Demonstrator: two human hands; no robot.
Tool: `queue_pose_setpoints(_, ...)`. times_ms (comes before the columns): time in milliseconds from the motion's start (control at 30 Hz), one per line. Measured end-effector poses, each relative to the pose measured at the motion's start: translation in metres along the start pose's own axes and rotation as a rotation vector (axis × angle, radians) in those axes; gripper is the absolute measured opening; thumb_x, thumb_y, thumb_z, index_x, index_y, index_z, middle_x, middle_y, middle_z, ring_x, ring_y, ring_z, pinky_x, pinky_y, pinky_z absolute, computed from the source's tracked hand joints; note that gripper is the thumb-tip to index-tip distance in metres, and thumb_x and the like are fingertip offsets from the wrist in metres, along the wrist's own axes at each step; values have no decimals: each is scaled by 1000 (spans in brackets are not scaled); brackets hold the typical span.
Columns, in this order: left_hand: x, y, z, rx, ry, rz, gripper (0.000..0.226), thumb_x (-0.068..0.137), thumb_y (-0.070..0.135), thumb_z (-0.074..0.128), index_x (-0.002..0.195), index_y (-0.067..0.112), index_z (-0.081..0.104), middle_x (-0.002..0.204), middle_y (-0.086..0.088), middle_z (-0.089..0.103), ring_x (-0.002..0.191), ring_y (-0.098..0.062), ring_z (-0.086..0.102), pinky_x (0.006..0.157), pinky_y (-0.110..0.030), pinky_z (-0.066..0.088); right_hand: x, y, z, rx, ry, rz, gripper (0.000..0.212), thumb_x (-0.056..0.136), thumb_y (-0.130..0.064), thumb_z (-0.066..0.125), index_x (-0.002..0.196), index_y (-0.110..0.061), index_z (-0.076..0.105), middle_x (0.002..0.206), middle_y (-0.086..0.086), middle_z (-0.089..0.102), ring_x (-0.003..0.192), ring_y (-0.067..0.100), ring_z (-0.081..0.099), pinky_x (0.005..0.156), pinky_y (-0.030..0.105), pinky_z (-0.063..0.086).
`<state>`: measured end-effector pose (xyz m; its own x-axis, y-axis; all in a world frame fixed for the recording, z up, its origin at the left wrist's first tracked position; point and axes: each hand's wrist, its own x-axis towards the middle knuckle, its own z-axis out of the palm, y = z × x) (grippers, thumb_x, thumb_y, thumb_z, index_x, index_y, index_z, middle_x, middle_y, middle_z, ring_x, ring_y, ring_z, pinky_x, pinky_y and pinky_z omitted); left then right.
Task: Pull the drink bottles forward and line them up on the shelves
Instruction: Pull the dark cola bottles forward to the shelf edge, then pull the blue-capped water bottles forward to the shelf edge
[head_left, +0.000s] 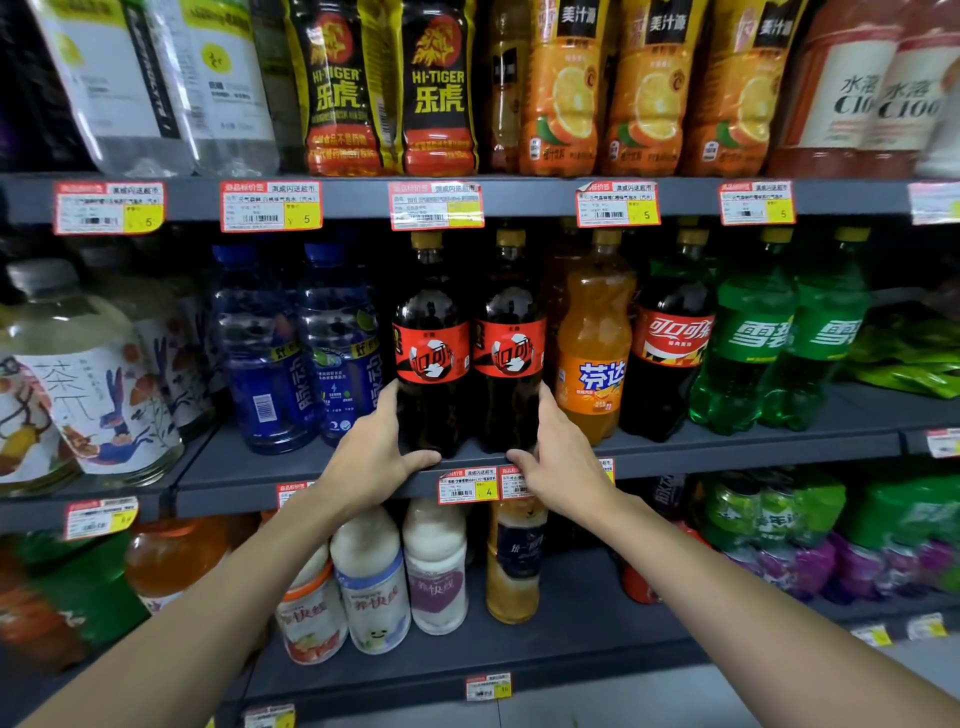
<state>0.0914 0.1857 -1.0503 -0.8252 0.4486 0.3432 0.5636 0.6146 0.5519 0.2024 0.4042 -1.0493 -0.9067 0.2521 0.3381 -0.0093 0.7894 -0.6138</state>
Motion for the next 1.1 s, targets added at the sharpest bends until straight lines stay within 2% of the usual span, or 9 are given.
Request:
queue_pose_setpoints(133, 0, -2, 3, -9, 19, -2, 104, 77, 39, 85, 153, 24, 16, 91, 5, 68, 81, -15, 64, 80, -38, 53, 3, 2, 1, 15, 5, 12, 99, 90, -18, 74, 159, -28, 5, 159, 0, 36, 142, 23, 40, 113, 36, 35)
queue_pose_setpoints(267, -2, -2, 5, 3, 30, 8, 102, 78, 41, 84, 152, 25, 16, 96, 3, 69, 89, -21, 67, 80, -39, 54, 2, 1, 2, 8, -14, 33, 99, 91, -18, 72, 160, -25, 2, 163, -1, 30, 146, 23, 34, 116, 37, 33)
queue_pose_setpoints(367, -3, 0, 5, 5, 40, 5, 101, 79, 39, 83, 153, 24, 16, 122, -5, 68, 104, -26, 66, 88, -41, 54, 2, -4, -1, -12, -24, 42, 100, 91, -16, 72, 160, -24, 0, 161, 2, 33, 142, 26, 41, 115, 41, 38)
queue_pose_setpoints(467, -4, 3, 2, 11, 27, 14, 101, 79, 40, 82, 154, 23, 16, 128, -6, 66, 109, -26, 65, 89, -41, 53, -1, -10, -4, -37, -31, 88, 99, 91, -21, 72, 160, -22, 2, 145, 8, 52, 122, 30, 59, 103, 45, 50)
queue_pose_setpoints(600, -9, 3, -7, -4, 57, 49, 101, 78, 54, 76, 154, 27, 16, 143, 0, 56, 126, -22, 57, 101, -41, 49, -20, -24, 4, -58, 328, 92, 67, 89, -33, 69, 145, -24, 33, 127, 0, 64, 110, 24, 65, 89, 38, 53)
queue_pose_setpoints(733, -19, -4, -25, 34, 212, 80, 73, 85, 66, 58, 145, 32, 35, 132, 13, 59, 92, -13, 63, 88, -41, 53, -34, -52, 34, 20, 577, 34, 46, 85, -33, 72, 119, -25, 43, 115, -5, 48, 81, 7, 53, 64, 29, 41)
queue_pose_setpoints(833, -25, -16, -40, 92, 376, 177, 42, 92, 47, 62, 128, 26, 54, 116, 12, 63, 85, -4, 60, 76, -35, 55, -36, -78, 61, 82, 510, -59, 37, 85, -32, 70, 114, -23, 49, 110, -8, 44, 84, 7, 50, 63, 28, 39)
queue_pose_setpoints(967, -26, -39, -62, 243, 536, 275, 27, 92, 28, 69, 114, 15, 61, 108, 2, 61, 84, -13, 64, 61, -38, 56, -29, -115, 95, 94, 345, -138, 42, 91, -39, 62, 128, -22, 51, 120, -7, 49, 100, 12, 59, 77, 33, 50)
queue_pose_setpoints(1100, -26, -65, -74, 327, 652, 286, 38, 86, 24, 74, 117, 7, 59, 113, -9, 54, 99, -24, 57, 80, -35, 50, -13, -147, 122, 80, 245, -49, 60, 94, -44, 58, 145, -18, 40, 138, -2, 47, 114, 17, 59, 89, 38, 51)
